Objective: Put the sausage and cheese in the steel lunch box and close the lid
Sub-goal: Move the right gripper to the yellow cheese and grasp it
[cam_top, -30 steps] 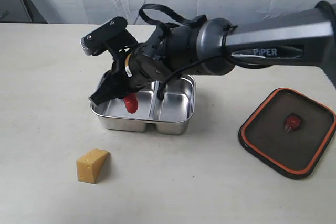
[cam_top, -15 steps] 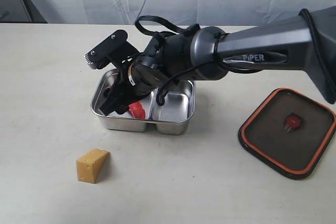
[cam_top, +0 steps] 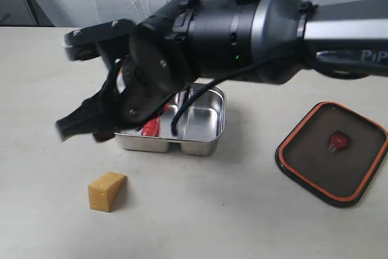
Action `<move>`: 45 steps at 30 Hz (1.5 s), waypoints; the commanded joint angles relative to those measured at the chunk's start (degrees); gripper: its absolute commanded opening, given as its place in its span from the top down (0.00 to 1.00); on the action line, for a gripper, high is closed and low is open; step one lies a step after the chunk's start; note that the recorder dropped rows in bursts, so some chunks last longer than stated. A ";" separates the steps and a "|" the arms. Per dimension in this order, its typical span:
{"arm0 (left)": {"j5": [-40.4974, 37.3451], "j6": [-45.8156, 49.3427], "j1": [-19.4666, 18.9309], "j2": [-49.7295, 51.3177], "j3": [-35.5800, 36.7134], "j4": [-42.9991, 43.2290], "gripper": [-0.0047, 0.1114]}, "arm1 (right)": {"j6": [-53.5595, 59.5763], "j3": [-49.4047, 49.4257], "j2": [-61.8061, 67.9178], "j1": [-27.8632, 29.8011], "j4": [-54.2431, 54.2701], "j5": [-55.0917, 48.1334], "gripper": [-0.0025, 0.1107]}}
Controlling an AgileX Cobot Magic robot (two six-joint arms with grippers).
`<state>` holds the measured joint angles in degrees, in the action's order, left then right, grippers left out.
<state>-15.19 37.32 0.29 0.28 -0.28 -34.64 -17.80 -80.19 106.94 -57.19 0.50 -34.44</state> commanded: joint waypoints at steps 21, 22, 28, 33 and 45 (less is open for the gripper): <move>0.24 -0.07 0.40 -0.28 0.28 0.07 0.96 | -15.45 -0.11 7.85 -5.61 7.09 2.13 0.52; 0.24 -0.07 0.40 -0.28 0.28 0.07 0.96 | -15.45 -0.11 7.85 -5.61 7.09 2.80 0.52; 0.24 -0.07 0.40 -0.28 0.28 0.07 0.96 | -15.25 -0.11 7.85 -5.61 6.97 5.19 0.52; 0.24 -0.07 0.40 -0.28 0.28 0.07 0.96 | -15.25 -0.11 7.85 -5.61 7.11 7.57 0.52; 0.24 -0.07 0.40 -0.28 0.28 0.07 0.96 | -15.26 -0.11 7.85 -5.61 14.83 9.73 0.52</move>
<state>-15.19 37.32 0.29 0.28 -0.28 -34.64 -33.22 -80.19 114.77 -62.93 15.02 -25.26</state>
